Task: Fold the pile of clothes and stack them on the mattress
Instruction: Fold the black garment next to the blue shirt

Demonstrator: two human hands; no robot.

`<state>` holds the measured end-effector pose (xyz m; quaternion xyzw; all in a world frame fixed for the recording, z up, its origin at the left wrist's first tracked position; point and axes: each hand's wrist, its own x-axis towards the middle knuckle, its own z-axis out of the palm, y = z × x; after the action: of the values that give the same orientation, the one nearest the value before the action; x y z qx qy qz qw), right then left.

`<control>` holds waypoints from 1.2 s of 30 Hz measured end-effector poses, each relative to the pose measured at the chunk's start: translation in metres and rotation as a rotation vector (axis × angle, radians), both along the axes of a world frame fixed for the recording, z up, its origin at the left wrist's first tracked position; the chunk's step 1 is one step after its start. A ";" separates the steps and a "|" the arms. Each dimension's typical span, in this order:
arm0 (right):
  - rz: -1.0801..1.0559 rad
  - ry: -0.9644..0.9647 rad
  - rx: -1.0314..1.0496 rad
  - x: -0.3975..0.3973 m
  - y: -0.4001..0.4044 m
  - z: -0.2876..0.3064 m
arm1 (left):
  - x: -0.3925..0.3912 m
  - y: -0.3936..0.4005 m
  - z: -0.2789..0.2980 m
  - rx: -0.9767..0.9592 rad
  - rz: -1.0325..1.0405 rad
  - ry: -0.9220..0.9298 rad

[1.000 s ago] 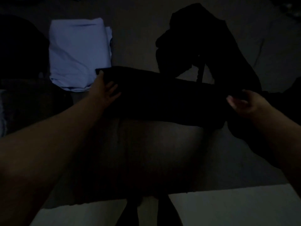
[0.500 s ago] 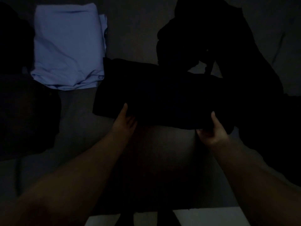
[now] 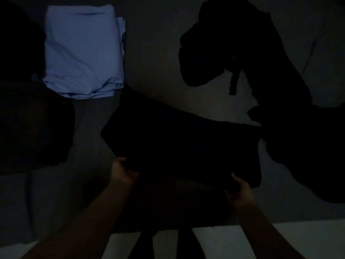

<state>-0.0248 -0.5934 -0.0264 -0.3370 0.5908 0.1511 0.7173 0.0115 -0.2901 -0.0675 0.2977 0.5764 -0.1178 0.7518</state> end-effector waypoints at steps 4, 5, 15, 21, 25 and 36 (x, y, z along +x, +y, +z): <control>0.071 0.021 -0.037 -0.026 -0.003 -0.005 | -0.030 0.005 -0.009 0.112 -0.157 0.123; 0.123 0.025 -0.125 -0.029 -0.006 -0.006 | -0.033 0.008 -0.013 0.261 -0.295 0.138; 2.140 -0.328 -1.361 -0.041 -0.027 -0.063 | -0.043 0.046 -0.050 1.589 -2.033 -0.274; 2.066 -0.163 -1.524 -0.004 0.012 -0.062 | -0.005 0.029 -0.055 1.879 -1.939 -0.159; 2.086 -0.149 -1.440 0.034 0.005 -0.034 | 0.017 0.040 -0.045 1.846 -2.014 -0.310; 2.157 -0.001 -0.603 0.075 -0.038 0.138 | 0.022 0.084 0.155 1.593 -1.823 -0.659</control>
<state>0.0504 -0.6318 0.1118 -0.8330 0.0017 0.5440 0.1003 0.0331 -0.2066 0.0880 0.9737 -0.1427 -0.1336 0.1168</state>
